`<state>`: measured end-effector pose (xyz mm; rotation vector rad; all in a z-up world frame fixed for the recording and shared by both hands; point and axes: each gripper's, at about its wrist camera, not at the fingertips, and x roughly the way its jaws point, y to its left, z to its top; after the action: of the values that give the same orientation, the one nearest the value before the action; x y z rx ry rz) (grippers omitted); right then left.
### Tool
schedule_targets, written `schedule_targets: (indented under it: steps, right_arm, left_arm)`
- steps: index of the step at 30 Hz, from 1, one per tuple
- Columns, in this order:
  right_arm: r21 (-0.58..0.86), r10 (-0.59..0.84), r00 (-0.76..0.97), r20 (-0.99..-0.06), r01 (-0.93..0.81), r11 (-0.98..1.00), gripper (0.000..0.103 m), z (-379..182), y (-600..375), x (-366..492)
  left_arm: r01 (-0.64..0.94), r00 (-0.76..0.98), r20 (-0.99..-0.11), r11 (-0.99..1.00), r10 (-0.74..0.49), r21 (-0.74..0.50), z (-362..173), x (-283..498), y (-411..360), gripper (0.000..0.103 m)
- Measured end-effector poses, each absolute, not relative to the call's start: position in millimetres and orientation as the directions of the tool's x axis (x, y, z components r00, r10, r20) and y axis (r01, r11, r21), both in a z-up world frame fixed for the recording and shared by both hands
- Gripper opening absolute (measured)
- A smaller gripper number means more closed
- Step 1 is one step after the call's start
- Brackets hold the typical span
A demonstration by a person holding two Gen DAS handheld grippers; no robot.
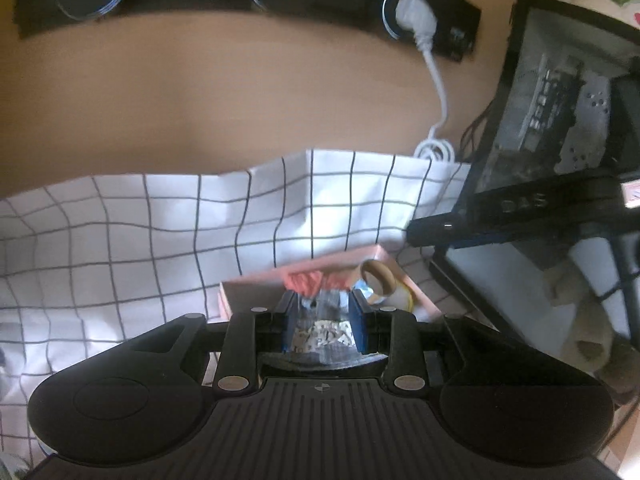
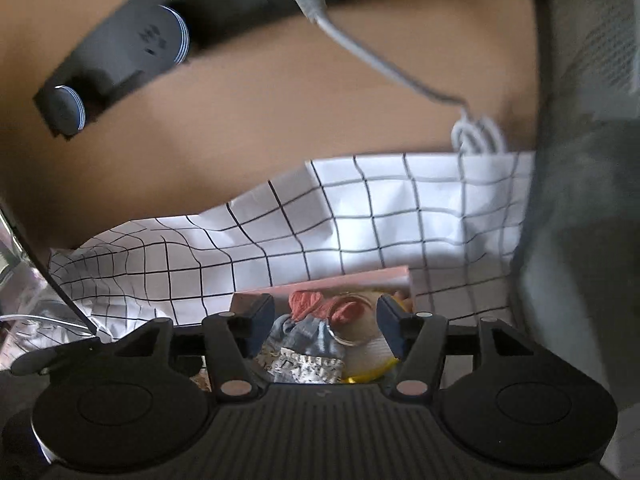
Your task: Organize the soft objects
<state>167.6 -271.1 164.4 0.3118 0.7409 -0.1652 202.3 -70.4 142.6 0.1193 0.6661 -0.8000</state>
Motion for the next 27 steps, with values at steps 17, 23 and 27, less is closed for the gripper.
schedule_targets:
  steps: [17, 23, 27]
  right_arm:
    - [0.077, 0.011, 0.642, -0.767, 0.075, 0.994, 0.059, 67, -176, 45]
    - [-0.077, 0.018, 0.603, -0.798, -0.131, 0.988, 0.059, 24, -144, 29]
    - [-0.055, 0.057, 0.628, -0.776, -0.157, 0.986, 0.067, 18, -144, 27]
  left_arm:
    - [0.454, 0.630, -0.708, 0.891, -0.319, 0.003, 54, 64, 35, 0.032]
    - [0.213, 0.669, -0.726, 0.977, -0.160, -0.019, 26, 28, 49, 0.032]
    - [0.141, 0.712, -0.695, 0.990, -0.102, -0.002, 18, 12, 33, 0.033]
